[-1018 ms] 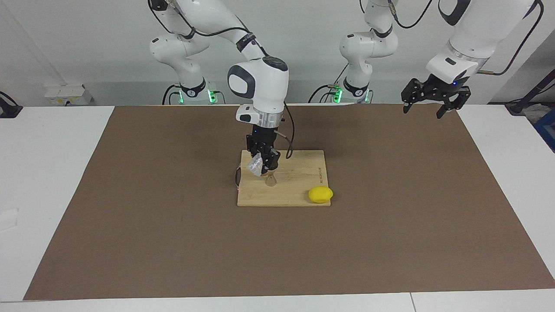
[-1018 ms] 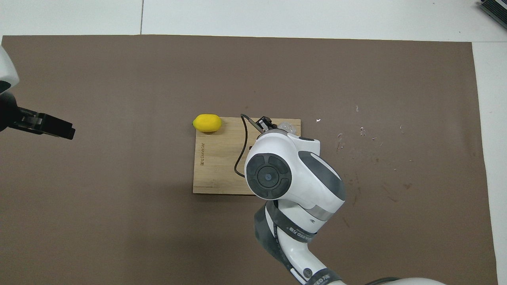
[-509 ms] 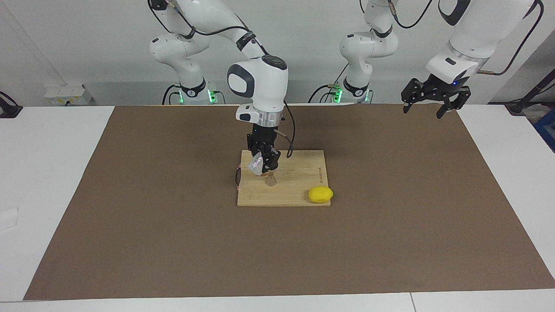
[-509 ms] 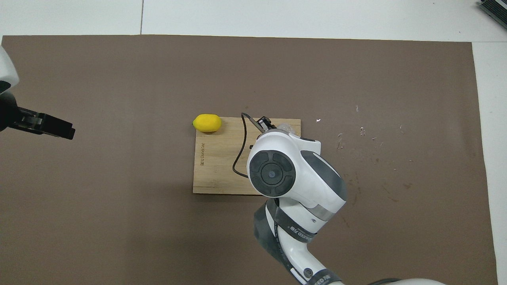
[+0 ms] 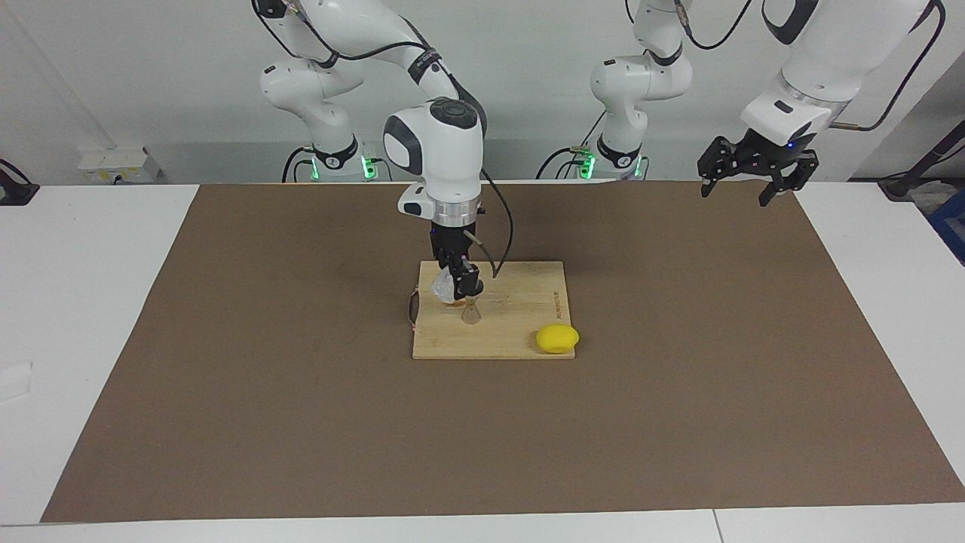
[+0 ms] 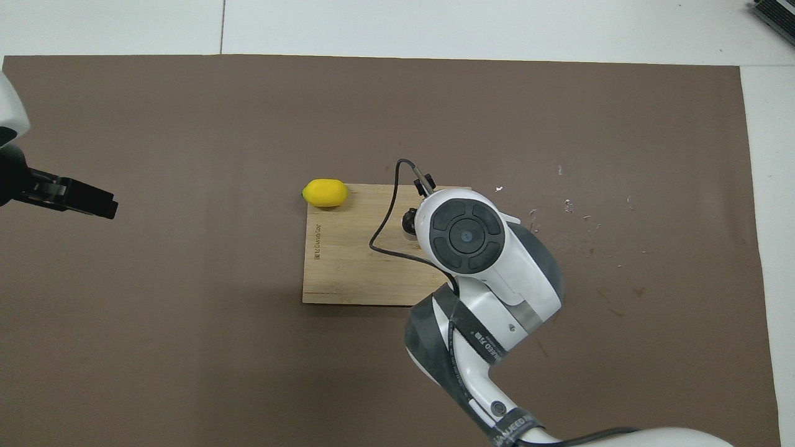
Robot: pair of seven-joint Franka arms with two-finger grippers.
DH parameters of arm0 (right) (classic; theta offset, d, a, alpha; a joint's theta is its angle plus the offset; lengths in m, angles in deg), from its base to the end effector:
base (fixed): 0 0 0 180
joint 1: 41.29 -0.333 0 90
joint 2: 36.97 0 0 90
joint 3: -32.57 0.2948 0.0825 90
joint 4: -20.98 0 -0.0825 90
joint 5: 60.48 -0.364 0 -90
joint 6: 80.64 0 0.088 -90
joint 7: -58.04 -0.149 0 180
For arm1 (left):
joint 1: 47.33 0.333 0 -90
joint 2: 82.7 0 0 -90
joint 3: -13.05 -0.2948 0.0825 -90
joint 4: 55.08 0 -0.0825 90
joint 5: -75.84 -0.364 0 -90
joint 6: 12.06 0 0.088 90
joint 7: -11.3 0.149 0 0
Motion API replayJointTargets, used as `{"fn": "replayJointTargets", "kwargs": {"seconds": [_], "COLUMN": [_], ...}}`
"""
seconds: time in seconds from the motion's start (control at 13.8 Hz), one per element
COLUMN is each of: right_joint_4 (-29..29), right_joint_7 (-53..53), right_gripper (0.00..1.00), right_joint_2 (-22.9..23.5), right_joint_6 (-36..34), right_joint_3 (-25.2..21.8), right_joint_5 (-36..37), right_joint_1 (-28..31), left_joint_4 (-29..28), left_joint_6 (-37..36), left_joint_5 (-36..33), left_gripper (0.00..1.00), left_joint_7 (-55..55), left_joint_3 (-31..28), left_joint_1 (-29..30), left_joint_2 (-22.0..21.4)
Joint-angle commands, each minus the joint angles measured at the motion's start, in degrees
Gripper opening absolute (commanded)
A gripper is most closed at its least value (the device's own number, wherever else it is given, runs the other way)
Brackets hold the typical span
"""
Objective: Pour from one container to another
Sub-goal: 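Carry the glass cup back toward its starting spot with the right gripper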
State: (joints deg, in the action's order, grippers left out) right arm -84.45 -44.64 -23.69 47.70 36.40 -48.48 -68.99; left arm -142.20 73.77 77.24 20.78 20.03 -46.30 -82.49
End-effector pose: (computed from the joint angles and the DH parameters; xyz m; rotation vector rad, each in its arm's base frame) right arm 0.5354 0.3114 0.3676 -2.5614 1.6213 -0.3237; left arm 0.5242 -0.0583 0.5757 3.0872 -0.4205 -0.0395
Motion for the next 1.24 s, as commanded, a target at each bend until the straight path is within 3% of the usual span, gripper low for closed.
{"fn": "replayJointTargets", "kwargs": {"seconds": [0.0, 0.22, 0.36, 0.51, 0.8, 1.16], "right_joint_4": [0.32, 0.31, -0.47, -0.56, -3.63, -4.08], "right_joint_7": [1.24, 6.15, 17.19, 24.25, 30.06, 32.36], "right_gripper": [0.07, 0.06, 0.06, 0.00, 0.00, 0.00], "right_joint_2": [-0.37, -0.37, -0.37, -0.37, 0.60, 0.60], "right_joint_6": [-0.72, -1.86, -4.05, -8.17, -9.77, -11.96], "right_joint_3": [0.56, 0.56, 0.56, 0.56, 0.56, 0.56], "right_joint_5": [-3.81, -16.61, -29.78, -37.72, -45.73, -47.15], "right_joint_1": [2.91, 8.08, 13.52, 19.24, 25.06, 28.57], "left_joint_4": [-1.64, -1.64, -1.64, -1.64, -1.64, -1.64], "left_joint_6": [-0.23, -0.23, -0.23, -0.23, -0.32, -0.23], "left_joint_5": [-0.97, -0.97, -0.97, -0.97, -0.97, -0.97], "left_gripper": [1.00, 1.00, 1.00, 1.00, 1.00, 1.00], "left_joint_7": [-0.17, -0.17, -0.17, -0.17, -0.17, -0.17], "left_joint_3": [-0.38, -0.38, -0.38, -0.38, -0.38, -0.38], "left_joint_1": [-0.32, -0.32, -0.32, -0.32, -0.32, -0.32], "left_joint_2": [-1.62, -1.62, -1.62, -1.62, -1.62, -1.62]}}
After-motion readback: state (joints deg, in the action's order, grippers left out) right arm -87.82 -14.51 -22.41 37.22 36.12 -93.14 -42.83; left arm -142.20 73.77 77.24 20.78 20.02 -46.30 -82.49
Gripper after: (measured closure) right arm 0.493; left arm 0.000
